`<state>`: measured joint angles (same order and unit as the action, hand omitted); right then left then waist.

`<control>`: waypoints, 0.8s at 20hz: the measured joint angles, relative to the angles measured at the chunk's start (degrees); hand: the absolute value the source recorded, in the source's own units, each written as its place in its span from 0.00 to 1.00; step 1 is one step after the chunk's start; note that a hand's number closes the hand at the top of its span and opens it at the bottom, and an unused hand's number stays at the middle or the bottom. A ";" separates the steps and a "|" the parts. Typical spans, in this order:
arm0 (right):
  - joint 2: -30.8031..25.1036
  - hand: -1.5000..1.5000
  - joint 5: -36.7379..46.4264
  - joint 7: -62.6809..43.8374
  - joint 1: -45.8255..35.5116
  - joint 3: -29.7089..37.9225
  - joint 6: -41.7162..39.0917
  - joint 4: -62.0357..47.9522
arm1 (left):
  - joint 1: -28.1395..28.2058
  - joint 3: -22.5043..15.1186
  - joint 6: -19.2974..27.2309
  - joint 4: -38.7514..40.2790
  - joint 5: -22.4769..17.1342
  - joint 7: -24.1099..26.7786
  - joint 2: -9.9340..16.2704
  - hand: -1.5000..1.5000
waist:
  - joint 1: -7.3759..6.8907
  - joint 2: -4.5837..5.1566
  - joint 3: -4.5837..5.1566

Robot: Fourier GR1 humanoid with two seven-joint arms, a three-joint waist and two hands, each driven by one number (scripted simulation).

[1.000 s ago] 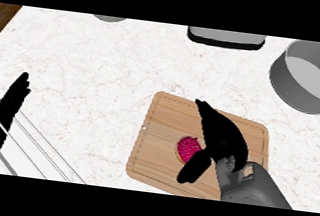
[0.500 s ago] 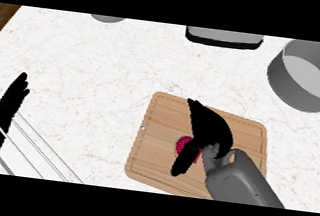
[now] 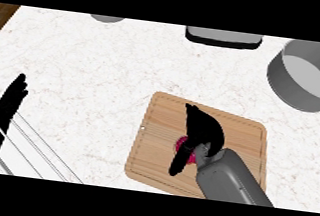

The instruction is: Pick the cupcake from the cutting board and place it in the pot

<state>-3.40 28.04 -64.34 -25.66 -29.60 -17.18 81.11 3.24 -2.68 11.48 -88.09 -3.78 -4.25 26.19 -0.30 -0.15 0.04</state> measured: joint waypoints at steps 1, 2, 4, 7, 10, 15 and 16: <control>0.01 0.00 0.02 0.00 0.12 0.43 -0.19 0.34 | -0.18 0.27 -0.18 0.02 -0.02 -0.46 0.02 0.50 | 0.06 0.02 0.05; 0.26 0.00 0.83 0.64 0.52 0.40 -0.02 -0.84 | -0.06 0.46 -0.43 0.20 -0.04 0.23 -0.19 0.50 | 0.05 0.00 0.00; -0.04 0.00 1.38 1.47 1.19 1.12 -0.22 -1.22 | 0.35 0.69 -0.68 -0.55 0.08 -0.43 -0.38 0.50 | 0.07 0.03 0.01; 1.11 1.00 2.30 2.03 1.32 1.66 -0.37 -2.42 | -0.03 1.01 -0.87 -0.32 0.92 -1.02 -0.79 0.50 | 0.07 0.02 0.03; 1.08 1.00 2.58 3.89 0.88 2.03 -1.84 -3.62 | -0.07 1.49 -1.39 -0.10 1.41 -0.78 -1.28 0.50 | 0.02 -0.10 0.01; 1.66 1.00 4.59 5.84 0.80 1.81 -2.90 -4.27 | -1.27 2.42 -2.52 0.92 2.28 -1.61 -2.21 0.50 | 0.00 -0.18 0.01; 1.90 1.00 5.06 5.94 1.21 1.81 -3.01 -3.85 | -0.98 2.62 -2.76 0.42 2.47 -1.97 -2.33 0.50 | 0.01 -0.14 0.05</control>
<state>-1.50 33.09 -58.40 -24.45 -27.80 -20.20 77.26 2.25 -0.06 8.73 -87.67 -1.31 -6.22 23.86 -0.29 -0.29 0.08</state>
